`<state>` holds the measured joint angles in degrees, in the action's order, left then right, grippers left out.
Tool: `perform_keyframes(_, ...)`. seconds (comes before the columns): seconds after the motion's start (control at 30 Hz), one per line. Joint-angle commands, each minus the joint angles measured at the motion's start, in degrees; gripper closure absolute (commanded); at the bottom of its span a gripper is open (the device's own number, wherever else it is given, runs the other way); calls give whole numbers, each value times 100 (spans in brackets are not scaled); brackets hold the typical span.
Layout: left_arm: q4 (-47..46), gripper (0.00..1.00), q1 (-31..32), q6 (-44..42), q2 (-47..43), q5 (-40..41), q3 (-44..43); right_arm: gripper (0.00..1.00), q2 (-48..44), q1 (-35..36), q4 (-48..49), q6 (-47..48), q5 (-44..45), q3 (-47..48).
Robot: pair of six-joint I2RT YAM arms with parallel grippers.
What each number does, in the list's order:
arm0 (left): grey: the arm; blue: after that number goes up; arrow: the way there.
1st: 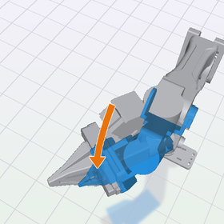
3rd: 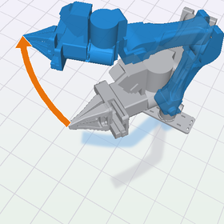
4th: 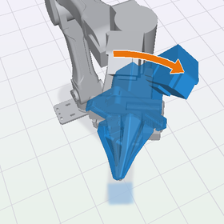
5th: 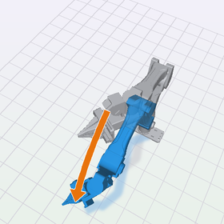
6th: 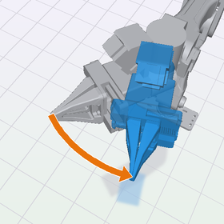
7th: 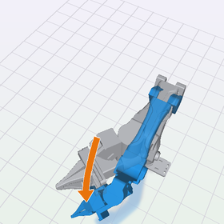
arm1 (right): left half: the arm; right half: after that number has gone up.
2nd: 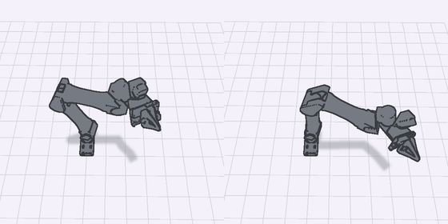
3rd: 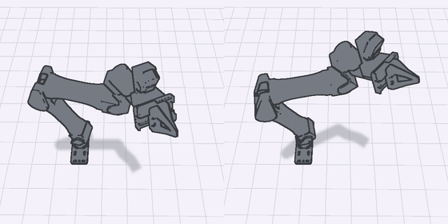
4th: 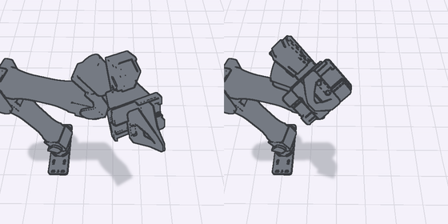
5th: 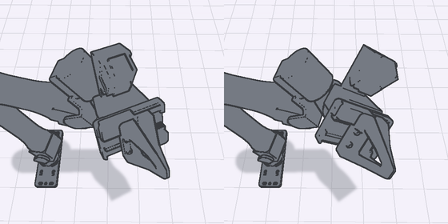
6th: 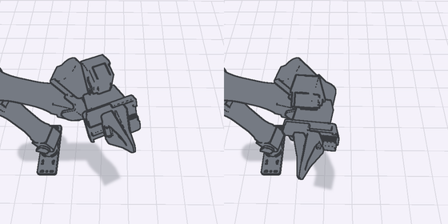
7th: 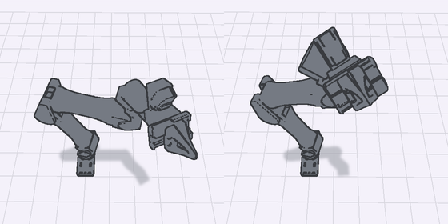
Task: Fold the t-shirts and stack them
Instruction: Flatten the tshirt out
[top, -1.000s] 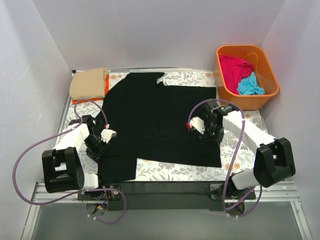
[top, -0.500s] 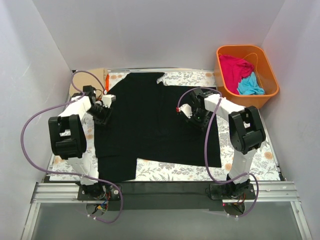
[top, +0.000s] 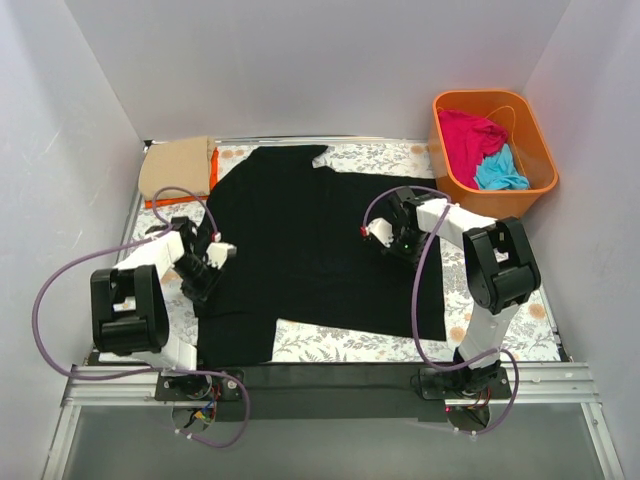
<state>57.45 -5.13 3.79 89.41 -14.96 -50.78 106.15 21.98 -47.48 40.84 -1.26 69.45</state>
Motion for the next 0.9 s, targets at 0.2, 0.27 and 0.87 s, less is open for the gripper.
perform_keyframes(0.2, 1279, 78, 3, -644, -943, -953, -438, 64, -736, 61, -420, 390, -199, -776)
perform_keyframes(0.27, 735, 75, 38, -24, -540, -1184, -1361, 64, -675, 43, -411, 206, -226, -260)
perform_keyframes(0.87, -639, 73, 433, 676, 1616, -130, -1937, 64, 1382, -493, -463, -322, 424, 1923)
